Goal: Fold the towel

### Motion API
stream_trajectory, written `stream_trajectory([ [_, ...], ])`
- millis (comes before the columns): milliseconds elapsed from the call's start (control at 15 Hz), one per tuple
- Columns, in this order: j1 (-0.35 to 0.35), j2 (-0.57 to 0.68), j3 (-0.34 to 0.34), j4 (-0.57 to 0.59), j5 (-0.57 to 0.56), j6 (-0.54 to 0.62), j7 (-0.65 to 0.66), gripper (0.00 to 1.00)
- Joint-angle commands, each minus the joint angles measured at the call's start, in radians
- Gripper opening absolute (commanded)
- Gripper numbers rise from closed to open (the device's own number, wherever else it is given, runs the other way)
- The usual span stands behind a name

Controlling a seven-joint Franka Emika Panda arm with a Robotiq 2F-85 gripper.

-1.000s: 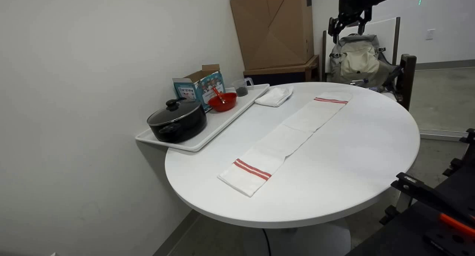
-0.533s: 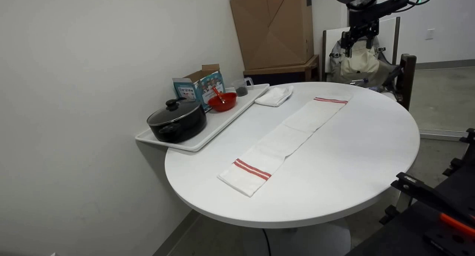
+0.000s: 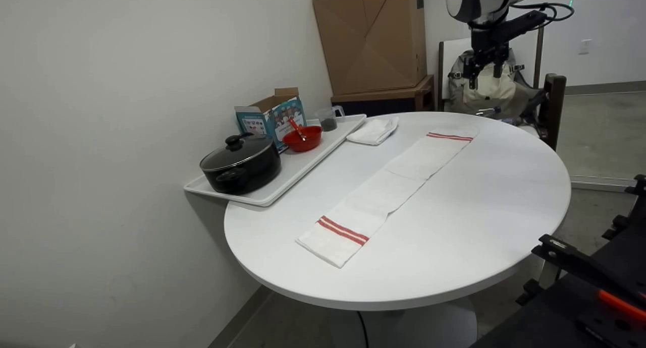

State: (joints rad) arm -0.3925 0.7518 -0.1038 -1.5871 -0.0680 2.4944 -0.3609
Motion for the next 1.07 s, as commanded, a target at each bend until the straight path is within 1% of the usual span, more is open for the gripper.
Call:
stream_trajectory([
  [0, 0.01, 0.116, 0.026, 0.128, 0.008, -0.04, -0.014, 1.0],
  [333, 0.026, 0.229, 0.046, 0.231, 0.006, -0.07, -0.011, 1.0],
  [400, 0.027, 0.243, 0.048, 0.247, 0.006, -0.077, -0.01, 0.93],
  [467, 0.028, 0.255, 0.049, 0.263, 0.008, -0.086, -0.009, 0.74],
  [600, 0.028, 0.271, 0.052, 0.289, 0.01, -0.102, -0.01, 0.6],
  [800, 0.021, 0.285, 0.064, 0.316, 0.018, -0.122, -0.019, 0.35],
  [867, 0.021, 0.29, 0.065, 0.321, 0.018, -0.127, -0.02, 0.54],
  [1000, 0.02, 0.3, 0.068, 0.327, 0.02, -0.135, -0.021, 0.66],
])
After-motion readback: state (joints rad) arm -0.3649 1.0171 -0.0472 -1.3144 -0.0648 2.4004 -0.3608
